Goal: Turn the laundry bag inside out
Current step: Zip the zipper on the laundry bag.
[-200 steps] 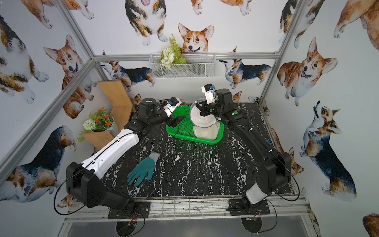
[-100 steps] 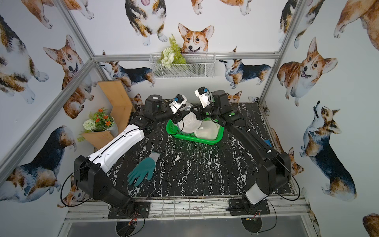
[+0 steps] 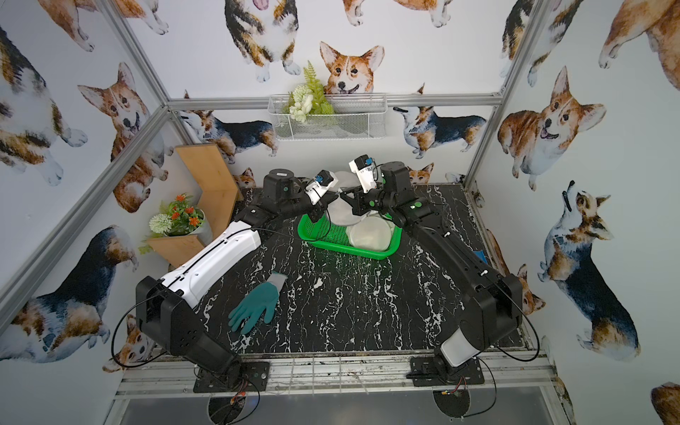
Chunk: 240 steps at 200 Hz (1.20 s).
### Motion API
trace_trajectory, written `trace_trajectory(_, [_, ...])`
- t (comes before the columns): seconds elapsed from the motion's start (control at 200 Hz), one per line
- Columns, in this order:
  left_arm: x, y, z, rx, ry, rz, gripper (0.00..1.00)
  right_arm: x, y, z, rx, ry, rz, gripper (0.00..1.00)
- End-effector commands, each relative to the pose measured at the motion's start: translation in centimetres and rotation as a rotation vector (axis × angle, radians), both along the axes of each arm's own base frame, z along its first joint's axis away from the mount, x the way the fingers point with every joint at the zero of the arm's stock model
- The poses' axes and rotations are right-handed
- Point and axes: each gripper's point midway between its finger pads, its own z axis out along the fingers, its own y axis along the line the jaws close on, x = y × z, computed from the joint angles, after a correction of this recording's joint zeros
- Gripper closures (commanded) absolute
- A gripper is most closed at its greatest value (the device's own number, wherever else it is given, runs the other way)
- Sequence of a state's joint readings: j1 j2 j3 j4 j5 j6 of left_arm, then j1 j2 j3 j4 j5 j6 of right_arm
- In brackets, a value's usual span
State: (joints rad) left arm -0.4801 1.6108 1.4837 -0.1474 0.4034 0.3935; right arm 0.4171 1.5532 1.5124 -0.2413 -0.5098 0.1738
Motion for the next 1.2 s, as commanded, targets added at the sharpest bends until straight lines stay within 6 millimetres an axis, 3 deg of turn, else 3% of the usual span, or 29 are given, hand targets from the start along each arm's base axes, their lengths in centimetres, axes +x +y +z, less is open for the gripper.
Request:
trace_trajectory(0.0, [-0.2, -0.1, -0.3, 0.014, 0.004, -0.014, 0.99, 0.2, 0.1, 1.5, 0.016, -0.065, -0.001, 1.00])
trace_trajectory(0.235, [-0.1, 0.1, -0.1, 0.013, -0.005, -0.001, 1.00, 1.3, -1.3, 1.8, -0.003, -0.086, -0.093, 1.00])
trace_trajectory(0.415, [-0.1, 0.7, 0.7, -0.017, -0.039, 0.031, 1.00, 3.2, -5.8, 2.2, 0.059, -0.057, -0.263, 1.00])
trace_trajectory(0.566, [-0.1, 2.1, 2.7, -0.123, -0.094, 0.081, 1.00, 4.1, -9.3, 0.9, 0.108, 0.005, -0.364, 1.00])
trace_trajectory(0.701, [0.3, 3.5, 4.0, -0.215, -0.101, 0.123, 1.00, 4.0, -9.2, 0.9, 0.123, 0.016, -0.348, 1.00])
trace_trajectory(0.801, [0.2, 3.3, 3.1, -0.204, -0.061, 0.098, 1.00, 3.6, -8.3, 2.0, 0.158, 0.002, -0.294, 1.00])
trace_trajectory(1.001, [-0.6, 2.3, 1.3, -0.153, 0.004, 0.028, 0.52, 2.3, -5.8, 3.6, 0.157, -0.037, -0.170, 1.00])
trace_trajectory(1.076, [-0.7, 1.8, 1.2, -0.118, -0.007, 0.014, 0.43, 2.0, -4.9, 3.2, 0.140, -0.033, -0.136, 1.00])
trace_trajectory(1.196, [-0.8, 0.9, 1.4, -0.085, -0.020, -0.018, 0.35, 1.4, -3.7, 2.8, 0.126, -0.026, -0.091, 1.00])
